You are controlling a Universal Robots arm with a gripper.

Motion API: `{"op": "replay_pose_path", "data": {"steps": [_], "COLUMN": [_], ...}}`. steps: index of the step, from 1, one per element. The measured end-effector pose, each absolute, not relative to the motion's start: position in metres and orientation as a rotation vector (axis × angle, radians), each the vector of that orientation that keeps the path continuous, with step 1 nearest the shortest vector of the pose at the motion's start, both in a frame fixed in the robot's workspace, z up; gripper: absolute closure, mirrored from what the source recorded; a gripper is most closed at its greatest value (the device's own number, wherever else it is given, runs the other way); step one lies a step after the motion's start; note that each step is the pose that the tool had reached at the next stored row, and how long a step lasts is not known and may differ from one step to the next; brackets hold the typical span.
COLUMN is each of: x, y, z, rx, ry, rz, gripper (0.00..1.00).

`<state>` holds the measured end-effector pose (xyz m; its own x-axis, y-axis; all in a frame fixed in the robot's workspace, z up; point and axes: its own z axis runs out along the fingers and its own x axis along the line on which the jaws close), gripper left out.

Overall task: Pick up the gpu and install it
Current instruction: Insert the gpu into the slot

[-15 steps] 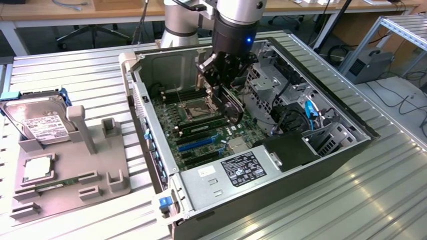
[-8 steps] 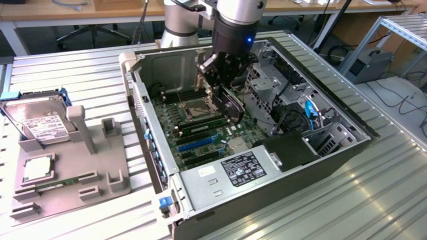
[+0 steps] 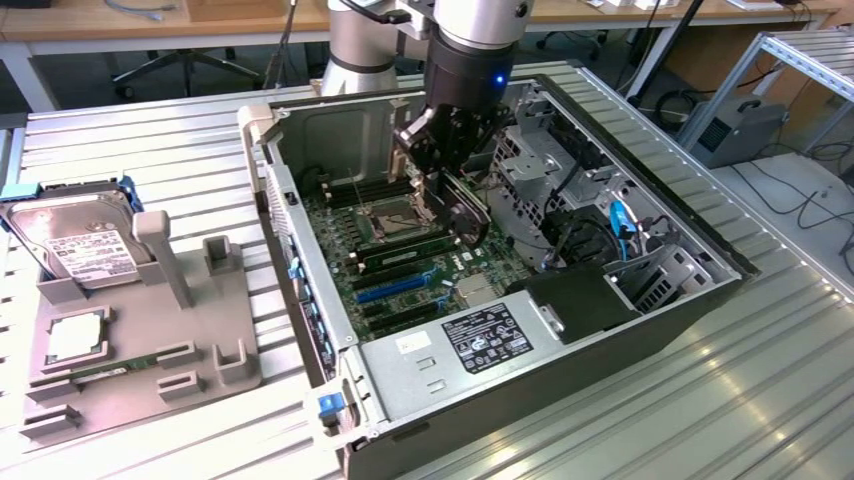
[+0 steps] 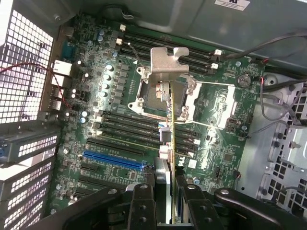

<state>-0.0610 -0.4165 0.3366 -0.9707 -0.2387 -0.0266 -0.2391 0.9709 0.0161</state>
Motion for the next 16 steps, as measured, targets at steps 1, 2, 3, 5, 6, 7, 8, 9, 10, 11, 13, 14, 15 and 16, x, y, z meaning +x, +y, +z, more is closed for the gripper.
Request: {"op": "replay_pose_path", "data": {"steps": [1, 2, 3, 5, 6, 7, 8, 9, 10, 11, 13, 14, 15, 16], "x": [-0.0611, -0.0611, -0.0611, -0.0610, -0.0610, -0.0611, -0.0611, -0.0611, -0.0611, -0.0611, -0.0611, -0.0610, -0.0611, -0.0611], "y": [-0.4165, -0.4165, -0.4165, -0.4165, -0.4165, -0.4165, -0.4165, -0.4165, -0.4165, -0.4165, -0.4165, -0.4165, -0.4165, -0.4165], "z": [0.3366, 0.3366, 0.3366, 0.3366, 0.3366, 0.3366, 0.3366, 0.3366, 0.3366, 0.3366, 0.3366, 0.3366, 0.3366, 0.3366], "rx": [-0.380, -0.387, -0.393, -0.410, -0.413, -0.418, -0.424, -0.428, -0.434, -0.439, -0.449, -0.455, -0.459, -0.464], "ry": [3.094, 3.093, 3.092, 3.090, 3.090, 3.089, 3.088, 3.088, 3.087, 3.086, 3.085, 3.084, 3.083, 3.083], "rz": [0.030, 0.030, 0.030, 0.030, 0.030, 0.031, 0.031, 0.031, 0.031, 0.031, 0.031, 0.031, 0.031, 0.031], "gripper": [0.73, 0.73, 0.73, 0.73, 0.73, 0.73, 0.73, 0.73, 0.73, 0.73, 0.73, 0.73, 0.73, 0.73]}}
